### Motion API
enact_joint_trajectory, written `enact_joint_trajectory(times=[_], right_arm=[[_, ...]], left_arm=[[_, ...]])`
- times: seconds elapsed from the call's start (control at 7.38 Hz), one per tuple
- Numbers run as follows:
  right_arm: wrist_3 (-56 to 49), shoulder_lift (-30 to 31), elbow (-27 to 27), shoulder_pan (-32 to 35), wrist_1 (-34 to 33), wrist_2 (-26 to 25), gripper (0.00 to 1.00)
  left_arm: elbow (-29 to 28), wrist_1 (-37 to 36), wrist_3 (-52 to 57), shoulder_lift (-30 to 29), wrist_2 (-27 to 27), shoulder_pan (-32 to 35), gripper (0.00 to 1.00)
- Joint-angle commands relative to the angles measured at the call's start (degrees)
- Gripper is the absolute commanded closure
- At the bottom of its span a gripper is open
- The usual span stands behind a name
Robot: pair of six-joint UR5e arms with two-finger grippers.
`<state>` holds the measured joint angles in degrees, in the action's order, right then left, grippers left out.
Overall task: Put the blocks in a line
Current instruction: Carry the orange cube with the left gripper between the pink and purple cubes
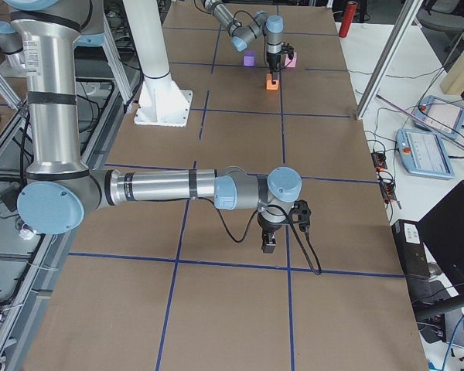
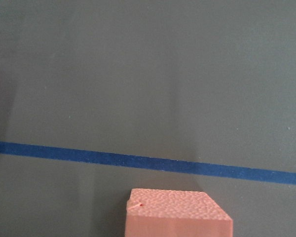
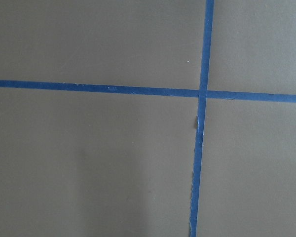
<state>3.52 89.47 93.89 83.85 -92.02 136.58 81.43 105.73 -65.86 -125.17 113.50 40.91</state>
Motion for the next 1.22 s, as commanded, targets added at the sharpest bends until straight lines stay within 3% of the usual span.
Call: enact_joint_trajectory(times=[0.0,0.14,0.27,0.68,0.95,1.08], right_arm=[[0.00,0.00,0.06,0.00,0.00,0.00,0.00],[0.00,0.00,-0.03,0.00,0.00,0.00,0.00],[0.00,0.00,-0.03,0.00,0.00,0.00,0.00],[0.00,0.00,-0.03,0.00,0.00,0.00,0.00],[0.00,0.00,-0.03,0.00,0.00,0.00,0.00],[0.00,0.00,-0.03,0.00,0.00,0.00,0.00]], left_arm=[[-1.27,2.03,0.47,0.19,-0.04,-0.57,0.22],[-1.01,1.51,0.56,0.28,0.40,-0.05,0.84],[-0.22,1.24,0.82,0.80,0.58,1.35,0.97],[12.41,-2.98,13.00,14.90,2.33,7.67,0.95],[12.00,-2.45,19.77,18.81,2.34,9.35,0.94],[11.39,-2.28,19.80,18.74,2.42,9.01,0.86]])
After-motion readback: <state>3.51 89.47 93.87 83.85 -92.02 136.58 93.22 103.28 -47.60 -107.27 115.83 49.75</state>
